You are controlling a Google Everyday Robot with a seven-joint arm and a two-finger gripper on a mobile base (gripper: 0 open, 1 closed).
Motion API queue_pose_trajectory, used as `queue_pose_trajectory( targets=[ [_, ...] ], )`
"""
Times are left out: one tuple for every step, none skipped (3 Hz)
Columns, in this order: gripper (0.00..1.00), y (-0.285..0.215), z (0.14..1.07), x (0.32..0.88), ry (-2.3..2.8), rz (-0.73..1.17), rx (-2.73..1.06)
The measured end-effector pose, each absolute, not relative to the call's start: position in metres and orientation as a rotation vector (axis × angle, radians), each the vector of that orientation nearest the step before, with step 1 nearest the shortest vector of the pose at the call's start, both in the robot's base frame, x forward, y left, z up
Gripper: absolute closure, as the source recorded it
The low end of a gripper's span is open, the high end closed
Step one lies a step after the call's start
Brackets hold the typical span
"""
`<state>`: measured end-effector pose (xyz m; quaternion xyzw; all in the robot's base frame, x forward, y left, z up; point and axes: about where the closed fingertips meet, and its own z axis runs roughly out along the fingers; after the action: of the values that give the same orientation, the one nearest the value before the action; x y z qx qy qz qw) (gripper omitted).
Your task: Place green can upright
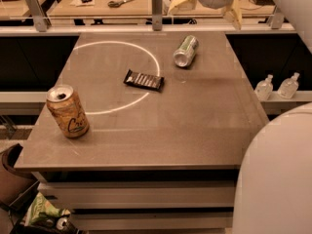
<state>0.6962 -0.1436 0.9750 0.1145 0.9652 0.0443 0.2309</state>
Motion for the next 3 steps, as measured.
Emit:
queue_pose_trajectory(
  targets=[
    [0.00,-0.152,0.956,0.720,2.589,0.128,0.367],
    [0.00,-0.154,0.943,0.742,2.551,0.128,0.378],
    [0.00,-0.154,0.933,0.761,2.551,0.107,0.348]
  ],
)
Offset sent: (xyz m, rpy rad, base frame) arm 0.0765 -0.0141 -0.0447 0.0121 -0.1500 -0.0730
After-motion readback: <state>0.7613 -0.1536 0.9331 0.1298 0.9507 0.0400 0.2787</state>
